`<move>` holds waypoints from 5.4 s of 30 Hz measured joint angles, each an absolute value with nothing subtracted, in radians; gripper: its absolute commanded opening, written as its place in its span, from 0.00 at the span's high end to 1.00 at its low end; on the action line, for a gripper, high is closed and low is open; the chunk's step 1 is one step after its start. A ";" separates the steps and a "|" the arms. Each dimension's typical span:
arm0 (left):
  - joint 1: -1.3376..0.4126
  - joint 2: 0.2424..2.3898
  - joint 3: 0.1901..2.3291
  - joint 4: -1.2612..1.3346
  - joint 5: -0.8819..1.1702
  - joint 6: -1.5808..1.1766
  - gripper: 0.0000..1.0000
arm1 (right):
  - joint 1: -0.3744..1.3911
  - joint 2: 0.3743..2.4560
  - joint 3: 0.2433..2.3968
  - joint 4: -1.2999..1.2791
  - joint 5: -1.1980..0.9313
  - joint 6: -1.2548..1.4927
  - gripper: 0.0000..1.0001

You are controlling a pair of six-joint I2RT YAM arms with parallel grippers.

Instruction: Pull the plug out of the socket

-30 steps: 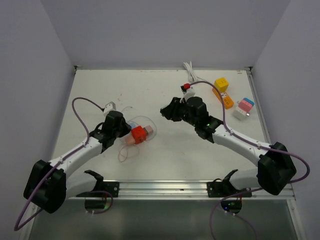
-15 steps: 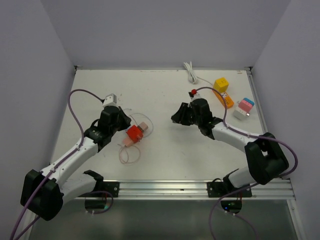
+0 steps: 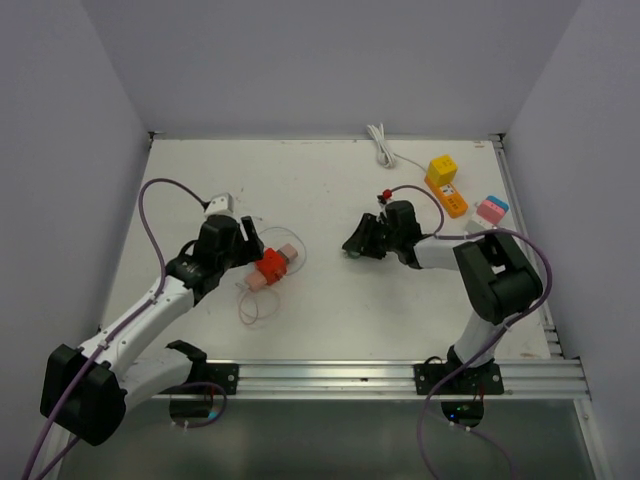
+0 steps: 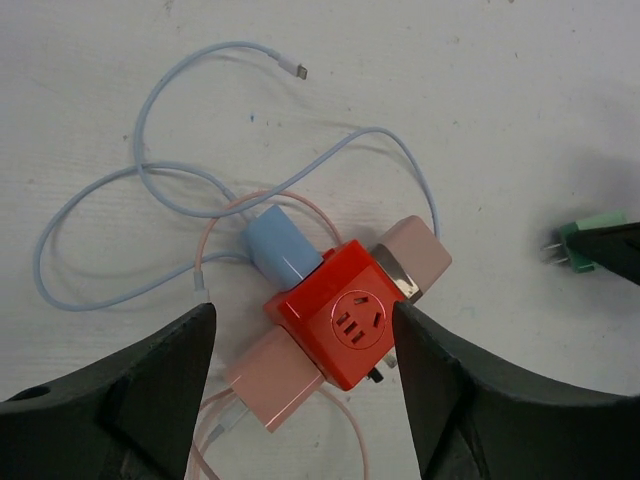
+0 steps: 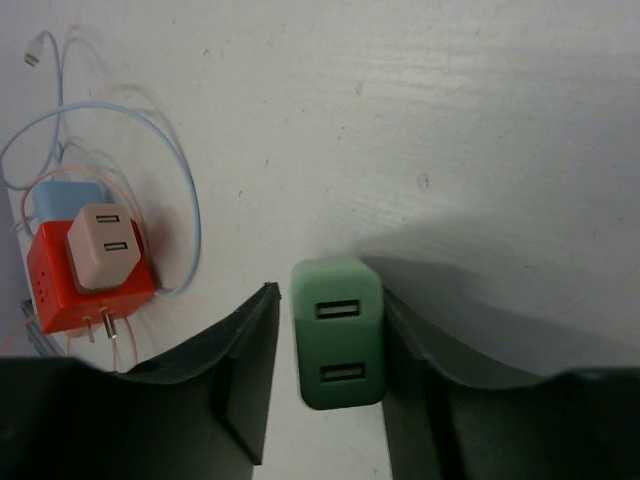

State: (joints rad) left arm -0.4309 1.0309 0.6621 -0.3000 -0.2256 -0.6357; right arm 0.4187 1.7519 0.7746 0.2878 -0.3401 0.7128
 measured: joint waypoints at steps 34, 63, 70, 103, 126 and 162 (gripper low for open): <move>-0.527 1.506 1.018 -0.595 -0.018 -0.135 0.17 | 0.395 1.350 0.705 0.123 -0.235 0.443 0.13; -0.532 1.648 1.128 -0.641 0.039 0.051 0.17 | 0.395 1.348 0.680 0.207 -0.302 0.443 0.14; -0.532 1.670 1.124 -0.639 0.064 0.067 0.27 | 0.395 1.348 0.680 0.211 -0.308 0.443 0.14; -0.644 1.389 0.961 -0.505 0.158 -0.053 0.93 | 0.619 1.518 0.752 0.334 -0.380 0.795 0.19; -0.669 1.354 0.901 -0.426 0.155 -0.070 0.76 | 0.692 1.618 0.817 0.343 -0.421 0.868 0.96; -0.748 1.375 0.870 -0.406 0.057 -0.059 0.57 | 0.687 1.616 0.838 0.239 -0.440 0.850 1.00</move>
State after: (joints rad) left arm -0.7475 1.3750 0.8700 -0.4061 0.0570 -0.0593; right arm 0.6872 1.6161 0.8379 0.2394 -0.4397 0.8505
